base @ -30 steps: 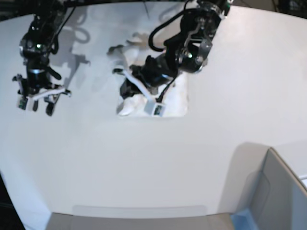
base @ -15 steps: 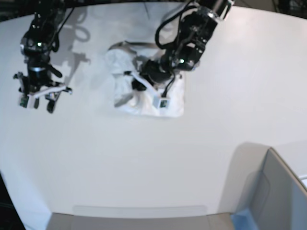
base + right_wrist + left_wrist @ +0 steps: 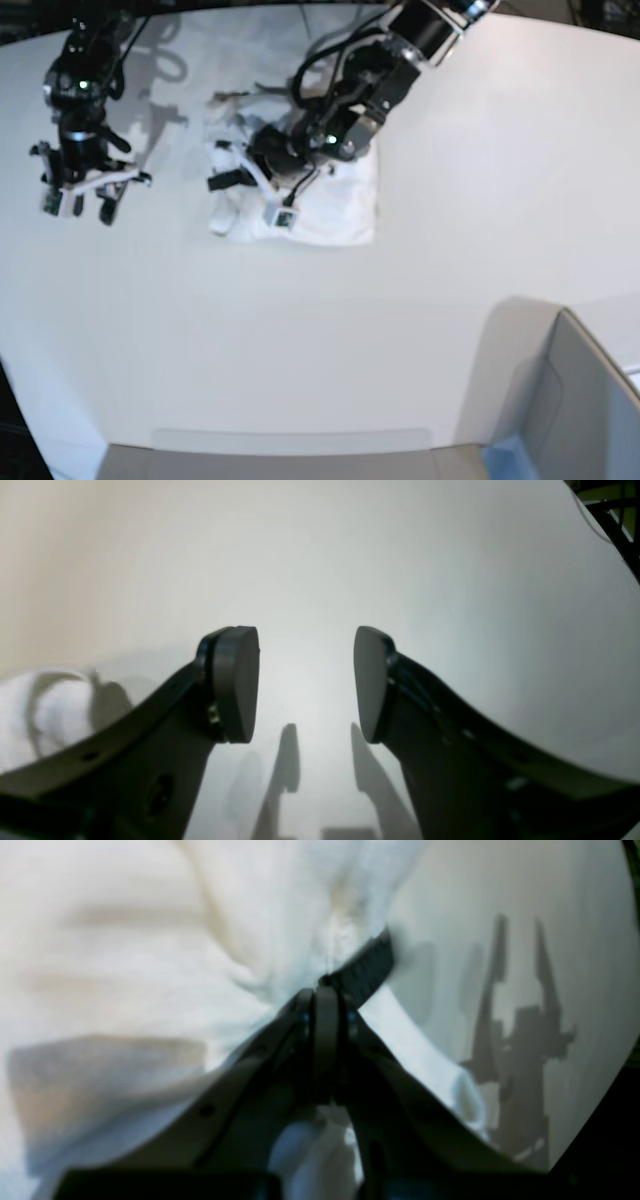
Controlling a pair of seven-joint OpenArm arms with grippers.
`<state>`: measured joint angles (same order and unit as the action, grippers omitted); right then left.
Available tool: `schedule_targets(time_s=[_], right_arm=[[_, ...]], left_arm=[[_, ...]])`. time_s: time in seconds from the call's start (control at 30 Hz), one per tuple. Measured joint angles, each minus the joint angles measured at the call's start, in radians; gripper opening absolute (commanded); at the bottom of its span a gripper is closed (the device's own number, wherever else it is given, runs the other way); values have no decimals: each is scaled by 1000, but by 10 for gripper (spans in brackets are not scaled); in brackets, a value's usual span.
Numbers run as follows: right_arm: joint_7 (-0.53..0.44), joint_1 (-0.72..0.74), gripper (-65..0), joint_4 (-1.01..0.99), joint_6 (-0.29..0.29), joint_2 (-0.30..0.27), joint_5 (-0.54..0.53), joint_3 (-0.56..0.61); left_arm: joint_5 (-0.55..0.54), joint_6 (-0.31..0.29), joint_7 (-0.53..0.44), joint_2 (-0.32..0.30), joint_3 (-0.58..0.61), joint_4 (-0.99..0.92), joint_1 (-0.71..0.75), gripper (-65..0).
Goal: Layout the t-shirt on the table in an organized manner, then fold the t-shirt properly
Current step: 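Grasp opposite ends of the white bundle with both grippers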
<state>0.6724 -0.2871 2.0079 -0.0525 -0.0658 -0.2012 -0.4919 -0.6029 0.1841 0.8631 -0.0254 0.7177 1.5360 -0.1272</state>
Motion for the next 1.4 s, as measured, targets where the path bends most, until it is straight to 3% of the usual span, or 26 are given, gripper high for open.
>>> schedule_targets(time_s=[0.03, 0.2, 0.3, 0.43, 0.53, 0.67, 0.83, 1.0, 1.13, 1.23, 1.4], right_arm=[[0, -1, -342, 6, 11, 0, -34, 0], [-9, -14, -342, 42, 171, 5, -241, 9], [-7, -49, -342, 41, 196, -9, -357, 76], [0, -115, -342, 39, 200, -60, -428, 217], [-3, -163, -342, 39, 203, -69, -440, 259], [0, -202, -342, 34, 198, -64, -450, 269], [3, -213, -342, -39, 201, -64, -453, 376], [-1, -111, -342, -225, 195, -75, -451, 400], [-6, -40, -343, -278, 195, -72, -450, 401], [4, 21, -343, -315, 195, -72, -447, 402], [122, 212, -343, -454, 195, -92, -446, 402]], left_arm=[[4, 7, 2, -9, 0, 34, 1, -644], [2, 5, -3, -68, -49, 295, 2, -644], [0, -5, -3, -105, -120, 344, -3, -644], [14, 13, 3, -197, -233, 277, 19, -643], [16, 10, 3, -227, -263, 214, 17, -643], [-1, -5, -2, -223, -258, 138, 10, -643], [-4, -14, -24, -225, -262, 39, 10, -643], [-18, -24, -28, -261, -262, 35, 11, -643], [-8, -22, -53, -327, -272, 45, 55, -645], [-10, -23, -54, -343, -306, 73, 92, -646], [-2, -16, -45, -340, -388, 161, 209, -644]])
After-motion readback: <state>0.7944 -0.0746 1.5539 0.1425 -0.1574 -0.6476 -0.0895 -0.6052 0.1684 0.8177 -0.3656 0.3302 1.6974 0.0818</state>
